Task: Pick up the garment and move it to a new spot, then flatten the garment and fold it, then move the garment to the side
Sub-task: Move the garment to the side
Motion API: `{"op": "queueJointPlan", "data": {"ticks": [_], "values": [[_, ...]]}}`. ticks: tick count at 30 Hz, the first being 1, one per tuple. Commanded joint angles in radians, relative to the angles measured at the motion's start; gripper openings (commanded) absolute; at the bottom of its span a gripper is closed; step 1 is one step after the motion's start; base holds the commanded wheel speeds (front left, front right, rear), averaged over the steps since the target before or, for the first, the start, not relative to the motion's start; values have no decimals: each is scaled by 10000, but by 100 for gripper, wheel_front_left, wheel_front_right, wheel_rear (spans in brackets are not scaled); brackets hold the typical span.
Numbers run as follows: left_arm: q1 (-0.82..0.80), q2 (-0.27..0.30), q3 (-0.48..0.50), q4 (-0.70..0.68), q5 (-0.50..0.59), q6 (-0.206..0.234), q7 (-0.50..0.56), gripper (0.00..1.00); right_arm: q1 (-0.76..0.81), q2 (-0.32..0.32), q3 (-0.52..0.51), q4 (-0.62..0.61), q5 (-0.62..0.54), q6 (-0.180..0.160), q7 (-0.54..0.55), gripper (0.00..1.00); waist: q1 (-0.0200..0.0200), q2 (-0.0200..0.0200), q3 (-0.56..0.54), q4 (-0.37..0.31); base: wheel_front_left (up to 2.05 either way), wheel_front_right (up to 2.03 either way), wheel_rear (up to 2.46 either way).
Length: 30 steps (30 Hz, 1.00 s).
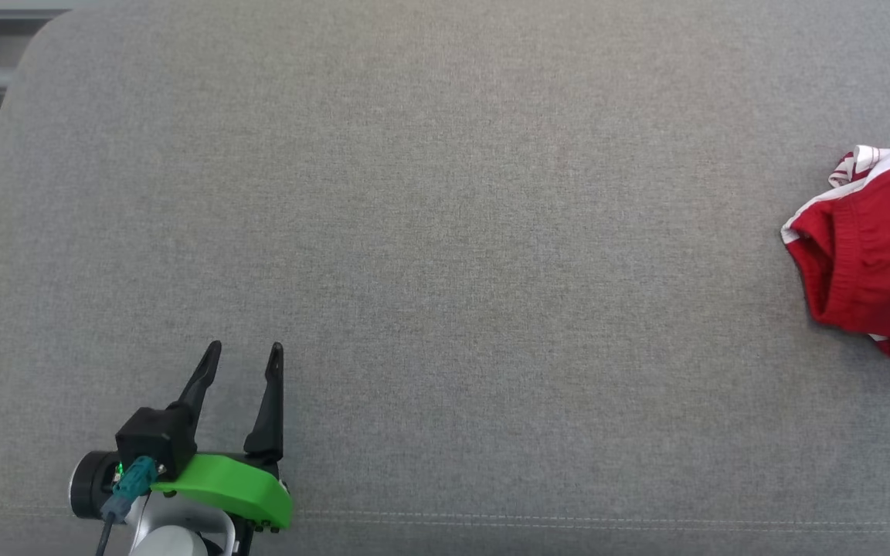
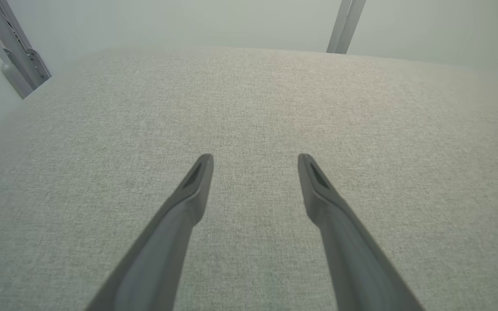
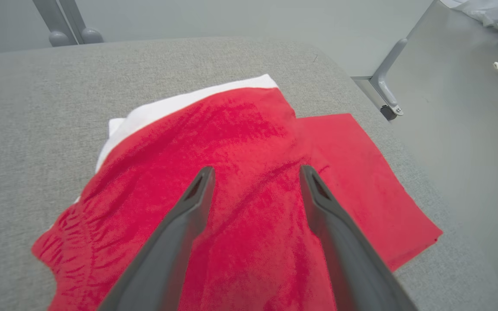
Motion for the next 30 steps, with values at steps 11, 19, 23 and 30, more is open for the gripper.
{"op": "queueJointPlan", "data": {"ticks": [11, 19, 23, 30], "values": [[699, -650, 1070, 167, -1143, 719, -82, 100, 2214, 493, 1933, -1222, 2934, -17, -1510, 100, 0, -1, -1780, 109, 0, 0, 0], [835, -784, 1248, 517, -1676, 633, 127, 100, 4061, 1088, 2850, -2681, 4171, -17, -1820, 100, 0, -1, -2724, 437, 0, 0, 0], [780, -779, 1268, 654, -1788, 579, 214, 100, 4608, 1300, 3020, -3264, 4486, -17, -1875, 100, 0, -1, -2902, 547, 0, 0, 0], [887, -643, 1303, 840, -2039, 192, 156, 100, 5527, 1458, 3908, -3982, 5412, -15, -1995, 100, 0, -1, -3314, 538, 0, 0, 0]]}}
